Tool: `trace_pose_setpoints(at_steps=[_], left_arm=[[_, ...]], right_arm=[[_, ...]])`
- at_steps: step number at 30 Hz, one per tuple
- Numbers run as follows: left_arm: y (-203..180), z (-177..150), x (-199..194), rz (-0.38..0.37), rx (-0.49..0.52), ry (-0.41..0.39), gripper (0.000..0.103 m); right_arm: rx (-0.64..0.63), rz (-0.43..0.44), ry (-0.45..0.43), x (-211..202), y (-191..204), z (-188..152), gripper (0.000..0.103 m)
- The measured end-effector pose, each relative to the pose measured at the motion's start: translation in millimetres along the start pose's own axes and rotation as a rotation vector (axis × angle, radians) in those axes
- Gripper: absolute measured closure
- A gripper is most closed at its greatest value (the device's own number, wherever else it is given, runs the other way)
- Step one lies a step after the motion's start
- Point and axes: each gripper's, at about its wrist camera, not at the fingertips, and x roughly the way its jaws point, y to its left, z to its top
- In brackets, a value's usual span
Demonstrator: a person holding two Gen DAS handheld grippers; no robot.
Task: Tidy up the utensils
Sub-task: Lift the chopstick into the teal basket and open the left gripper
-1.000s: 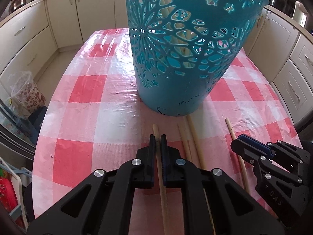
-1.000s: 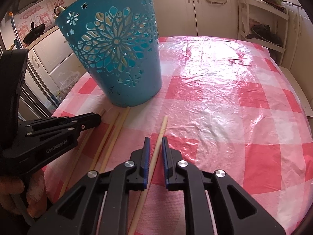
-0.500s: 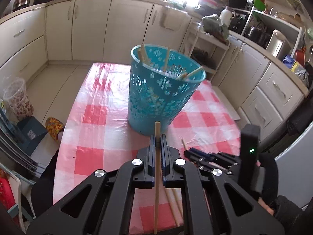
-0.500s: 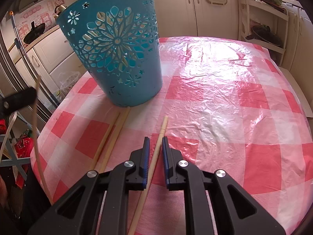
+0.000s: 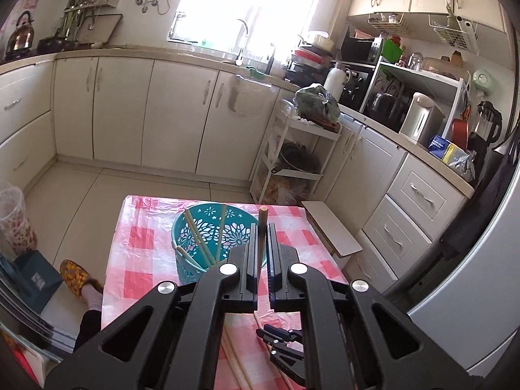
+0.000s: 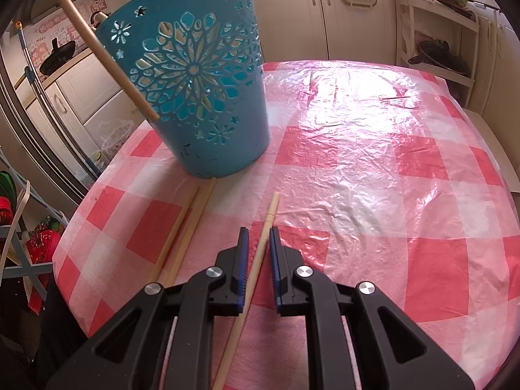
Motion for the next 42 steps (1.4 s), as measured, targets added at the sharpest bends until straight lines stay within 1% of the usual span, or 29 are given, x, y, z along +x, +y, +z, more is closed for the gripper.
trace_pose_setpoints(at_steps=[3,8,12,15,18,20,26,30,32,34,35,36,37,38,40,42], left_arm=[[-2,11,-7,-0.014,-0.002,-0.016,0.099],[-7,42,-32,-0.014,0.016,-0.102,0.099],[-10,65,-42,0.042,0.052,-0.174,0.099],[-8,74,-34,0.094,0.072,-0.197,0.099],[0,73,-9,0.14,0.082,-0.18,0.099],[7,66,14,0.172,0.089,-0.149,0.099],[26,37,77,0.231,0.095,-0.025,0.099],[33,22,103,0.258,0.107,0.058,0.098],[38,17,109,0.284,0.102,0.081,0.097],[45,13,105,0.293,0.078,0.084,0.092],[47,11,100,0.302,0.067,0.077,0.083],[50,10,93,0.314,0.055,0.064,0.071],[52,8,86,0.323,0.045,0.048,0.064],[56,6,74,0.342,0.03,0.019,0.055],[64,-1,56,0.371,0.006,-0.019,0.048],[75,-11,42,0.401,-0.026,-0.034,0.04]], right_arm=[[0.001,0.001,0.0,0,-1,0,0.09],[0.0,0.0,0.0,0,-1,0,0.09],[0.0,0.001,0.0,0,-1,0,0.09],[0.001,0.001,0.0,0,0,0,0.09],[0.002,0.003,0.0,0,-1,0,0.09],[0.004,0.005,0.0,0,-2,0,0.09],[0.01,0.013,0.0,1,-4,0,0.09],[0.01,0.021,0.001,0,-6,1,0.089],[0.011,0.024,0.002,0,-7,1,0.088],[0.013,0.028,0.003,0,-8,1,0.088],[0.014,0.03,0.003,0,-8,1,0.088],[0.015,0.031,0.004,0,-8,1,0.088],[0.015,0.032,0.003,-1,-8,1,0.088],[0.014,0.031,0.003,-1,-8,1,0.088],[0.011,0.027,0.003,-1,-7,1,0.087],[0.006,0.019,0.004,-1,-5,1,0.088]])
